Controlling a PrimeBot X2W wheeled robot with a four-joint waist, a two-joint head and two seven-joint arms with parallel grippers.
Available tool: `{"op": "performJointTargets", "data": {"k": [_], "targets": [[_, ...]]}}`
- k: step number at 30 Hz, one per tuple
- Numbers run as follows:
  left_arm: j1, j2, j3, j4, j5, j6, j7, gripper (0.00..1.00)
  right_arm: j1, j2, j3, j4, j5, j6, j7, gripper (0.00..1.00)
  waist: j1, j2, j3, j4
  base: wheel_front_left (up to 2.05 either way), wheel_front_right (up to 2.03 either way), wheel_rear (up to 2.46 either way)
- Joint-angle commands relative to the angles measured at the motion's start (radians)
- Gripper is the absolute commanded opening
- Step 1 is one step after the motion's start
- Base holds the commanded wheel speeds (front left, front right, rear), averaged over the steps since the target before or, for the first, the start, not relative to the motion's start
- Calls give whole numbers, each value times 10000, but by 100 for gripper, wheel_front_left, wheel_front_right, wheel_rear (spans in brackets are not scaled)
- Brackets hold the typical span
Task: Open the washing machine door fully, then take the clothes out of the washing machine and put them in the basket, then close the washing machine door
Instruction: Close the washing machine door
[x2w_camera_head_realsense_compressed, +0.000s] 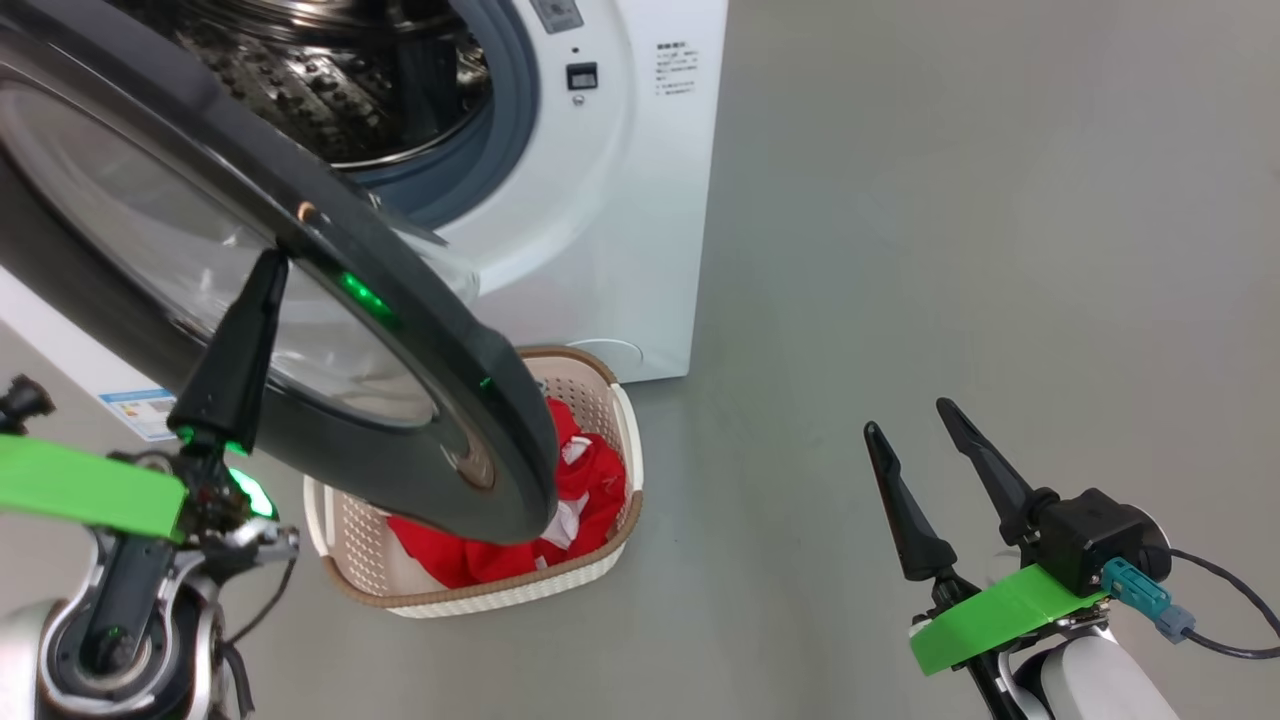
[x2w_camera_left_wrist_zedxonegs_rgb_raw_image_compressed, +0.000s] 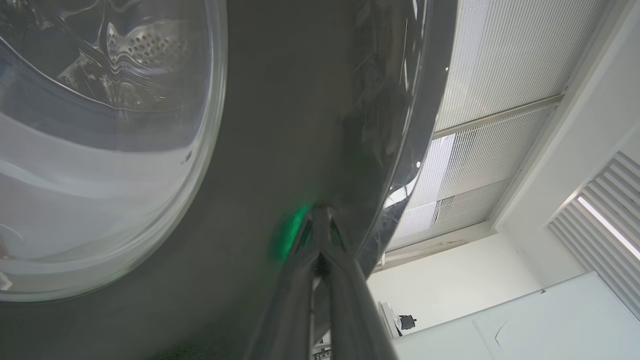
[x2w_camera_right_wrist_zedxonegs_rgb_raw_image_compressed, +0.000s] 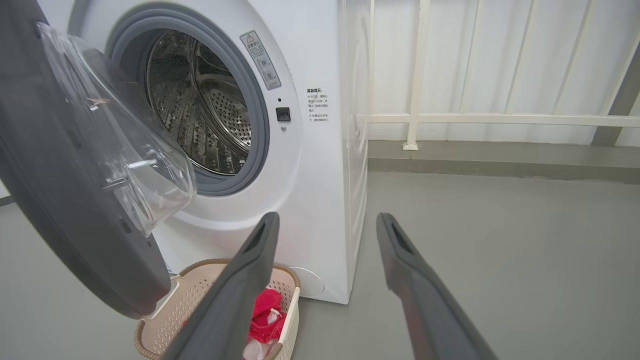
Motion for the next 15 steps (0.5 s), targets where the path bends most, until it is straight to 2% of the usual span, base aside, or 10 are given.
{"op": "performJointTargets", "data": {"k": [1,15], "targets": [[-464,130,198,-150,114,-162,-61,0,-382,7,194,-280,72,63,-65,100,0,0,133,-148,0,0,0],[-2070,120,-129,1070,688,-533,-758,0,-665,-2,216,-414,70,63,-65,100,0,0,831,-655,0,0,0]]}}
